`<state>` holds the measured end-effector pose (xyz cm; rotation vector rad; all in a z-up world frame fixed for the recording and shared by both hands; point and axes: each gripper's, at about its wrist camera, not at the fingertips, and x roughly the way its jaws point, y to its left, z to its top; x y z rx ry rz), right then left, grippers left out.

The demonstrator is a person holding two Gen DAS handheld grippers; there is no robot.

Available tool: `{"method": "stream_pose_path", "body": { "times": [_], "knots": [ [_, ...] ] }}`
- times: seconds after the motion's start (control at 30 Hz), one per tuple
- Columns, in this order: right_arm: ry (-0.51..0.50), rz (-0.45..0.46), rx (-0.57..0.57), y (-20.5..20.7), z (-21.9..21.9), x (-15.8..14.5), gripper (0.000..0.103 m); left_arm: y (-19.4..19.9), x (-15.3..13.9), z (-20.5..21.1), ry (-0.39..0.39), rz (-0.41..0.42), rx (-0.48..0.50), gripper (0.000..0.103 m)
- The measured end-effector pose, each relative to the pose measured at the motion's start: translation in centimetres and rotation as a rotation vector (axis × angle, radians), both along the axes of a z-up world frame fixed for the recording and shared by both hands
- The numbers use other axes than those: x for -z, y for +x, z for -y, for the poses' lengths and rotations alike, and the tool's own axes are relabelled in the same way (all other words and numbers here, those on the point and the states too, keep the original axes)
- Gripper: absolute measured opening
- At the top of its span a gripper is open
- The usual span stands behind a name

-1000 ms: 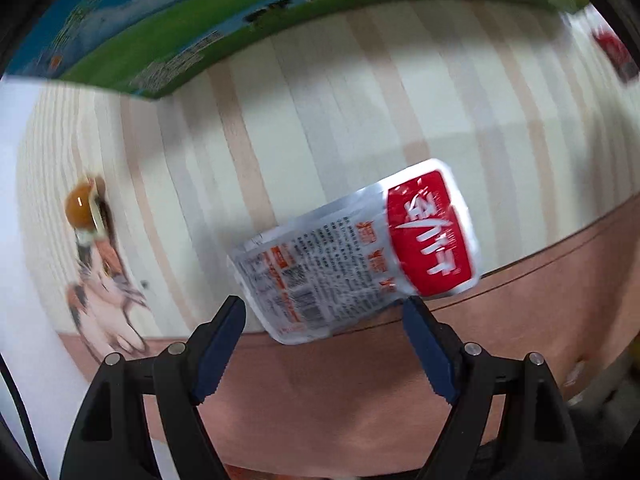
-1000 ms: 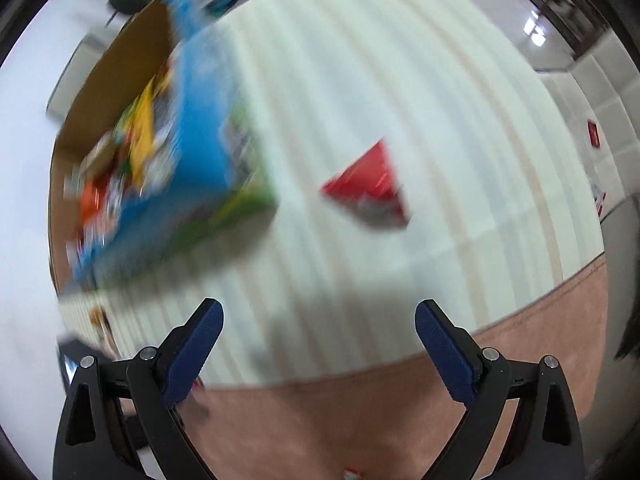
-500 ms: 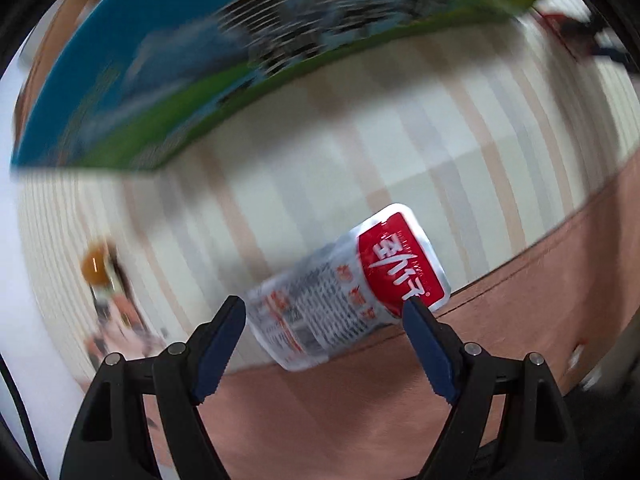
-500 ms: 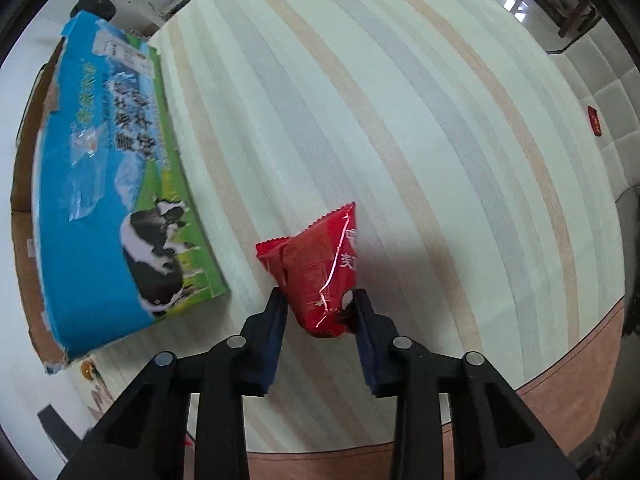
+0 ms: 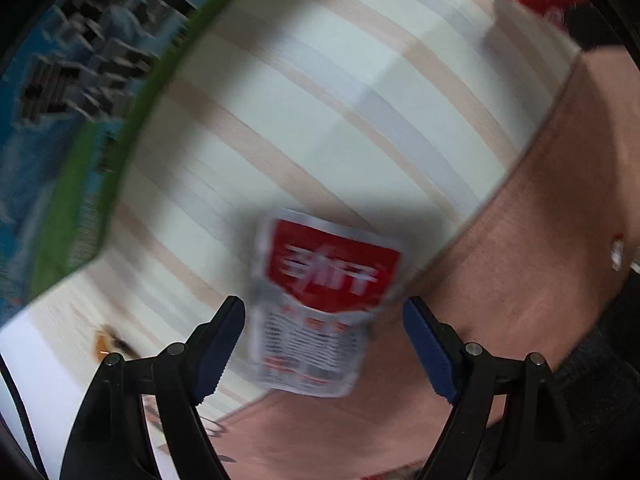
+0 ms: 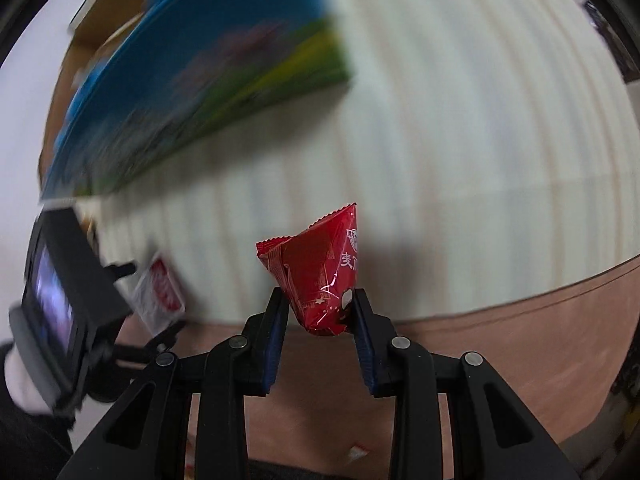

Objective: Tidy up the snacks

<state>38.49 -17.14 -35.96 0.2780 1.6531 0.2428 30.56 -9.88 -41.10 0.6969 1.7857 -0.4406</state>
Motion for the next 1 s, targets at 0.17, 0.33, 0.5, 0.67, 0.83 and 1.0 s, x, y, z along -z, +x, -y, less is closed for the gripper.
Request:
{"method": "stream_pose_path", "body": {
  "times": [0.17,0.33,0.5,0.67,0.83,1.0],
  "knots": [
    [0.007,-0.002,-0.047,-1.6,-1.6,-0.1,0.034,-0.2,0.7,0.2,-0.017,-0.046,-0.016,0.083],
    [0.01,-0.01,-0.053,-1.9,-2.8,0.4,0.034,1.0,0.9,-0.6,-0.031,-0.015,-0.173,0.082],
    [0.008,0.006,-0.053,-2.3,-4.5,0.6,0.034,2.5,0.0,-2.4,-0.059,0.007,-0.473,0.054],
    [0.014,0.009,-0.056,-2.1,-5.6,0.4,0.034,3.3,-0.3,-5.1,-0.083,0.013,-0.788,0.049],
    [0.029,0.005,-0.053,-1.9,-8.0,1.0,0.034,3.9,0.1,-7.0,-0.107,-0.006,-0.913,0.05],
    [0.042,0.017,-0.054,-1.8,-9.0,0.9,0.034,2.5,-0.6,-10.6,-0.076,0.058,-0.873,0.045]
  ]
}}
